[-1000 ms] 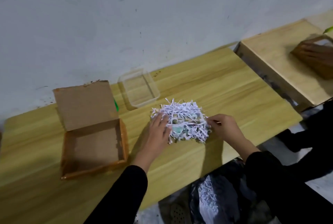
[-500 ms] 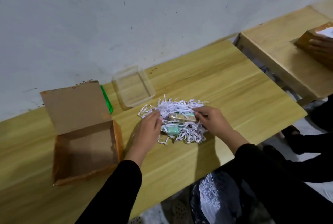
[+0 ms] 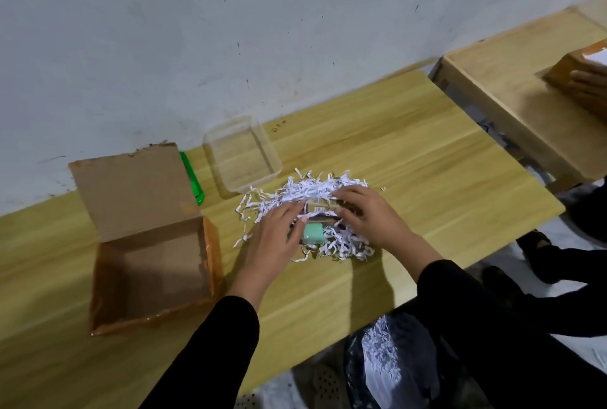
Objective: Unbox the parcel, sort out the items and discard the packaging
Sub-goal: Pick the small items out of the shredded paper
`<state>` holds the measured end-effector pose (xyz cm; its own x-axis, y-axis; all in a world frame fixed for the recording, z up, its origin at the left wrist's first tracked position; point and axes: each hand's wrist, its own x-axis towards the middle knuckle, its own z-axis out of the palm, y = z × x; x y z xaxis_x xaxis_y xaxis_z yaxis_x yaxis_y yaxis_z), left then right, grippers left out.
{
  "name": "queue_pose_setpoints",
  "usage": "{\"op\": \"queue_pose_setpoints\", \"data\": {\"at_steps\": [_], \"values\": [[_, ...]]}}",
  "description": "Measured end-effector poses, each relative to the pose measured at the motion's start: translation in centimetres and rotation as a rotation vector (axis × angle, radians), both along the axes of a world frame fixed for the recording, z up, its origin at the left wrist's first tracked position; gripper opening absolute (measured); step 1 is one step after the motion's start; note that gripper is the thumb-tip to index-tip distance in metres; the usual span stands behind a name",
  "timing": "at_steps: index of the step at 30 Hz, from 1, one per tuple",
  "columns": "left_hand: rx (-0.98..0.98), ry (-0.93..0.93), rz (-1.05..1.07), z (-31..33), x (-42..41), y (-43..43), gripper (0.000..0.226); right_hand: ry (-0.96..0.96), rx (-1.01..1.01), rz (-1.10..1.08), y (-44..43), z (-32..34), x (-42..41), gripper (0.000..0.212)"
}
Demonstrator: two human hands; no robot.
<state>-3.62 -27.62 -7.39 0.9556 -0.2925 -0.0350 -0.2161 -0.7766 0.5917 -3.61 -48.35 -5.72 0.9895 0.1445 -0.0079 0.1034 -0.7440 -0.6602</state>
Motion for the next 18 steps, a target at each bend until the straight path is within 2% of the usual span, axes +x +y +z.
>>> {"op": "queue_pose_setpoints", "data": {"at_steps": [4,7,10,13,16,18], "values": [[-0.096,0.101,0.071,0.8,1.9,0.2,0.024,0.121,0.121,-0.110,-1.4,0.9,1.3,0.027],[-0.161,0.154,0.136,1.2,2.4,0.0,0.018,0.121,0.102,-0.166,-1.7,1.3,2.0,0.019],[-0.183,0.083,0.198,1.1,2.4,0.1,0.015,-0.027,0.037,-0.167,-1.2,1.4,1.8,0.014],[-0.220,0.007,0.235,0.8,2.3,0.3,0.013,-0.194,0.078,-0.171,-0.2,2.0,0.6,0.012],[-0.269,-0.005,0.261,0.6,2.4,0.3,0.012,-0.137,0.152,0.002,1.7,2.2,-1.1,0.012],[-0.279,-0.010,0.281,0.4,2.5,0.3,0.015,-0.093,0.086,0.173,3.3,1.4,-1.8,0.014]]}}
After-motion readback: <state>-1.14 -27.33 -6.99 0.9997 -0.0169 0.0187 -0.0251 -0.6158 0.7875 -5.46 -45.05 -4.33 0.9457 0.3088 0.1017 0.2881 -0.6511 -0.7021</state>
